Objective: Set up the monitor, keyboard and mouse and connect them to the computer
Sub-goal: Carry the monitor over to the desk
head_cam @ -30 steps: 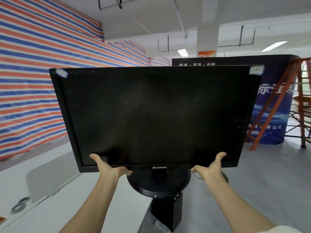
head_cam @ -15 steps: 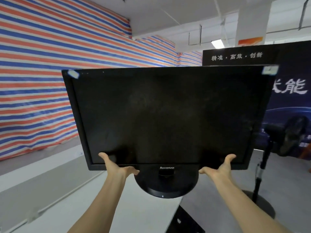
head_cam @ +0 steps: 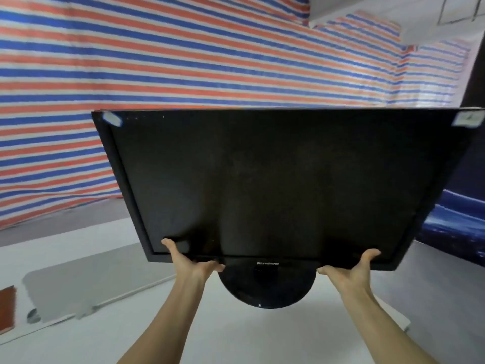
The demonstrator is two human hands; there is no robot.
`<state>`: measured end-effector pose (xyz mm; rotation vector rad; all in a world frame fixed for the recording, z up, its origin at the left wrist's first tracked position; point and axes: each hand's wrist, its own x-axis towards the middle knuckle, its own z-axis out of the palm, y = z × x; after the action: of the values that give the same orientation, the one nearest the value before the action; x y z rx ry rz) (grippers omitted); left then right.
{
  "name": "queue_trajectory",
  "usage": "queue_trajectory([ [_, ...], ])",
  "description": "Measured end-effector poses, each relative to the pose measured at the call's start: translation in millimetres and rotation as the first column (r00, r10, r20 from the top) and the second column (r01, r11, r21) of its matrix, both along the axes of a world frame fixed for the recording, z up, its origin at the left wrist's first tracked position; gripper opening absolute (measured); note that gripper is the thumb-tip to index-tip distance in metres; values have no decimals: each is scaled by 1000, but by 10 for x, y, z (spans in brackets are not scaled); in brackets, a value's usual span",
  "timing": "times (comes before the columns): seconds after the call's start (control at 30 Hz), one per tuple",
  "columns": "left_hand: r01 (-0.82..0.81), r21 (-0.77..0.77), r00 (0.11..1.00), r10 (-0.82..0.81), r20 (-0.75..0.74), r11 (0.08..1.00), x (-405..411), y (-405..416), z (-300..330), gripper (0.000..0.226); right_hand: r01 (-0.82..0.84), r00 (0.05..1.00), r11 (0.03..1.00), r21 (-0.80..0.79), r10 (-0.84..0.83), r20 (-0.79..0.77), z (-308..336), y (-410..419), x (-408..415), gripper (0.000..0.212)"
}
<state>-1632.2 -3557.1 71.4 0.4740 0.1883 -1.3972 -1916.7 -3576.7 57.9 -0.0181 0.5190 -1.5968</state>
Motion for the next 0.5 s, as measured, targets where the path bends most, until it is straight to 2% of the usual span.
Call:
queue_trajectory([
  [0.07, -79, 24, 997, 80, -8, 997, 80, -61, -81, 113, -116, 993, 993, -9, 116, -15, -105, -305, 97, 97],
  [0.13, -173, 29, 985, 173, 0, 984, 67, -117, -154, 108, -257, 966, 966, -8, 257, 4, -146, -567, 214, 105],
  [0.17, -255, 45, 967, 256, -10, 966, 63, -161, -221, 106, -356, 934, 934, 2, 356, 35, -202, -762, 280, 103],
  [0.23, -270, 64, 962, 271, -17, 961, 129, -140, -271, 106, -377, 924, 926, -26, 378, 60, -291, -914, 376, 100],
  [0.37, -376, 93, 926, 379, -10, 922, 181, -187, -434, 111, -463, 886, 885, 51, 459, 73, -438, -1230, 618, 97],
  [0.5, -465, 154, 882, 471, -2, 872, 389, -189, -694, 114, -523, 853, 848, 90, 519, 60, -605, -1402, 899, 64],
])
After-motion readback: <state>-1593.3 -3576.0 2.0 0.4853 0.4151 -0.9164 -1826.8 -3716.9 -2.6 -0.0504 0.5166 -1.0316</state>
